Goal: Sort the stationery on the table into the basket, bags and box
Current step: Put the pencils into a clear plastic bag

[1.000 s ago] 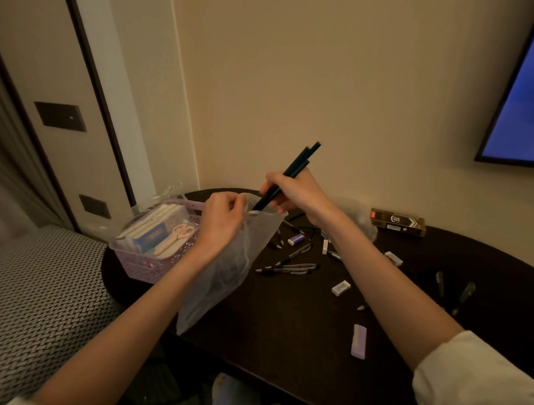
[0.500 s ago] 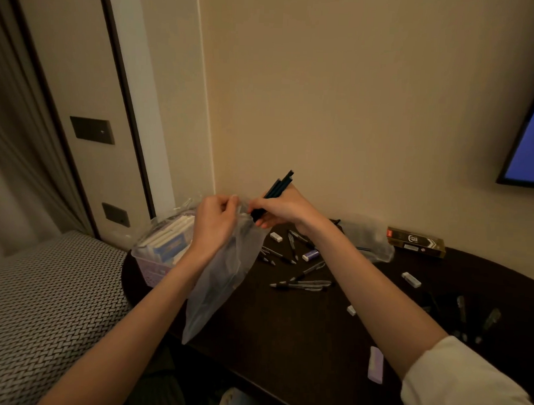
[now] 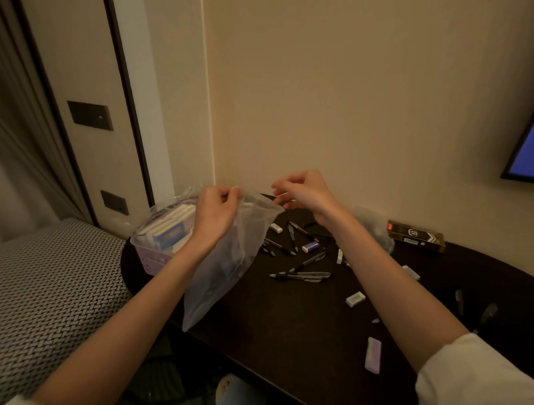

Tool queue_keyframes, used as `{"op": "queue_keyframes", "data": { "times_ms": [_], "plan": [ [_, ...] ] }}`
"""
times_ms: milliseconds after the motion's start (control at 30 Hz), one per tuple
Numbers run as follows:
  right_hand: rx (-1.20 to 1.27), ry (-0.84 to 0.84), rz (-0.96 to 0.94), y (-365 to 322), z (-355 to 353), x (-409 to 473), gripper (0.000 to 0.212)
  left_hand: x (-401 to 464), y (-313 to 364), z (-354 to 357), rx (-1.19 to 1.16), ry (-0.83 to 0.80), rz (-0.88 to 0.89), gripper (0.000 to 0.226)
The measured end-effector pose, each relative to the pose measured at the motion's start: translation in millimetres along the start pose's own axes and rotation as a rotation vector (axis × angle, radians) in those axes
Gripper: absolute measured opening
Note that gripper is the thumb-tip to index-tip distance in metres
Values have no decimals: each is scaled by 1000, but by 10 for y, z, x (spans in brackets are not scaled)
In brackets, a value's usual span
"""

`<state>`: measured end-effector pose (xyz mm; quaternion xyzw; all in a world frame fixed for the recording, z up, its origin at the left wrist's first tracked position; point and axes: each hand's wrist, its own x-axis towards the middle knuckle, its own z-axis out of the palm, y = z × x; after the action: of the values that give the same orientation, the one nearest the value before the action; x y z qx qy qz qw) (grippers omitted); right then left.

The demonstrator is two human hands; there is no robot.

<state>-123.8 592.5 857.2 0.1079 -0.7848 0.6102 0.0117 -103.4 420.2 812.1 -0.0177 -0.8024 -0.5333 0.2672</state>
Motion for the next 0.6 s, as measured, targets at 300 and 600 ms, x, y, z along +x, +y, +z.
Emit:
{"op": "queue_keyframes", "data": {
  "times_ms": [300,600],
  "plan": [
    [-222,263,204,840,-532,207,14,-187,-124,303,-148,-308,-224,24],
    [-664,193,284,1546,-912,513,22,-260,-315,889,-95,-379,-247,25]
  ]
}}
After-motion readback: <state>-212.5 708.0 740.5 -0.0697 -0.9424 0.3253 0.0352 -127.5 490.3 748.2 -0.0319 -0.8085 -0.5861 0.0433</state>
